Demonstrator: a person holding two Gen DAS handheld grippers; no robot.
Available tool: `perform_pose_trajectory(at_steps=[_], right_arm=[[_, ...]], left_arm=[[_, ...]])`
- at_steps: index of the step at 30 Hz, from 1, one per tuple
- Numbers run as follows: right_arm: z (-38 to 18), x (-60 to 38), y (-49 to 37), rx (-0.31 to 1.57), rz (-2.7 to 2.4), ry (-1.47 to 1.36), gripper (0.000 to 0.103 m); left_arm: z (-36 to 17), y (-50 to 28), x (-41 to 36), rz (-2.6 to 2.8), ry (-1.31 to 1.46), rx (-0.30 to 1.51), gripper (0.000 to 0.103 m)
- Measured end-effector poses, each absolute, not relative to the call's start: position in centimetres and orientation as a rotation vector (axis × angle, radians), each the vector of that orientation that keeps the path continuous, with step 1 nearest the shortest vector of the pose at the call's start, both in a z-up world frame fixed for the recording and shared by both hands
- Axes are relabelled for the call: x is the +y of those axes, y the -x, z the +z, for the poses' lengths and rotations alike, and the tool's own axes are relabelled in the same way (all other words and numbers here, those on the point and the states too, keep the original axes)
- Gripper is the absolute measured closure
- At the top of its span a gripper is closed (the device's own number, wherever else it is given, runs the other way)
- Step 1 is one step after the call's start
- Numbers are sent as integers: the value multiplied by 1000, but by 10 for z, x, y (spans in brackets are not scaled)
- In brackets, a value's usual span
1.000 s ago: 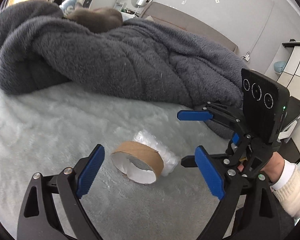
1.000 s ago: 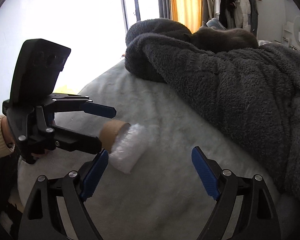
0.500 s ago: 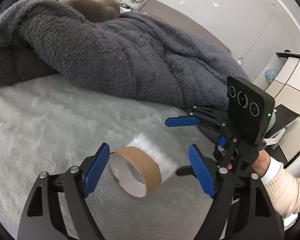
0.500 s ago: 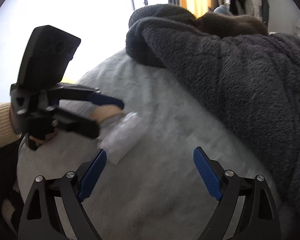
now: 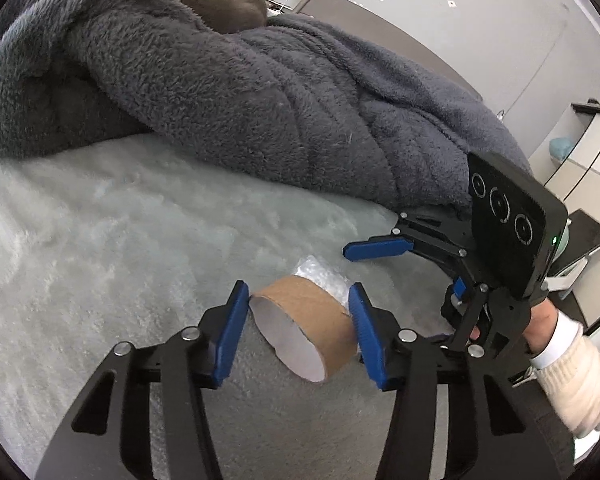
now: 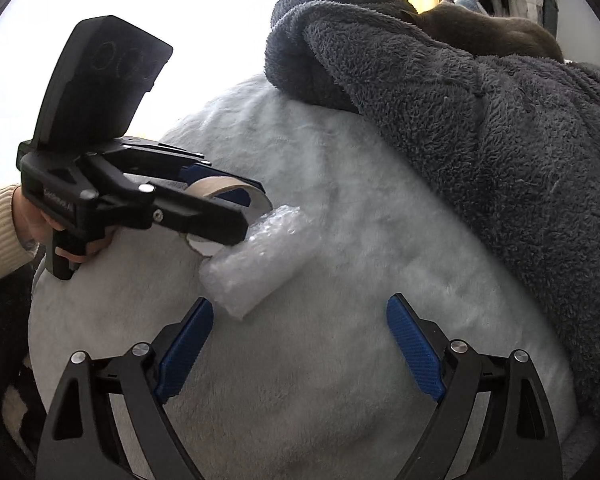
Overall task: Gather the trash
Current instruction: 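Grasp the brown tape core with the left tool while the right tool grasps the bubble wrap, then carry the tape core and bubble wrap over the black bin with both tools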
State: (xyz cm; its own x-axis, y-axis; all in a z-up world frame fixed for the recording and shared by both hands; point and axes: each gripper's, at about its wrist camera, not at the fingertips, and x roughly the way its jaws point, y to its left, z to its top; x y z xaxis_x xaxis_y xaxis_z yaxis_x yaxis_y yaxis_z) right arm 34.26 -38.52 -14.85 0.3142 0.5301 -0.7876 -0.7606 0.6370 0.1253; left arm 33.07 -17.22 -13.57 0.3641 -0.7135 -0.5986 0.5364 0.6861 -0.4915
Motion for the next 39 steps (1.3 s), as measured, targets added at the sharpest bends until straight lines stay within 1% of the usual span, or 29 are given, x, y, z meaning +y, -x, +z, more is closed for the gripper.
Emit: perform_pose_trajectory(at_steps=[7, 12, 14, 16, 17, 18, 19, 29, 39], right_arm=[[-147, -371, -347, 906, 844, 318, 13], [-148, -359, -356, 900, 844, 282, 14], [-147, -354, -359, 898, 846, 268, 21], [-146, -349, -362, 904, 847, 258, 32], [-146, -346, -363, 908, 842, 256, 35], [-146, -343, -365, 916, 836, 253, 40], [-147, -339, -367, 924, 826, 252, 40], [-144, -313, -364, 927, 740, 231, 41], [-139, -282, -341, 919, 687, 232, 41]], left_arm=[[-125, -326, -152, -787, 237, 844, 50], [-119, -324, -131, -758, 252, 824, 50], [-116, -323, -123, -736, 251, 817, 50], [-113, -321, -114, -709, 250, 809, 50], [-112, -320, -109, -690, 251, 805, 50], [-110, -319, -104, -675, 252, 801, 50], [-108, -318, -98, -653, 251, 794, 50], [-92, -299, -65, -509, 209, 777, 50], [-82, -269, -39, -395, 159, 773, 50]])
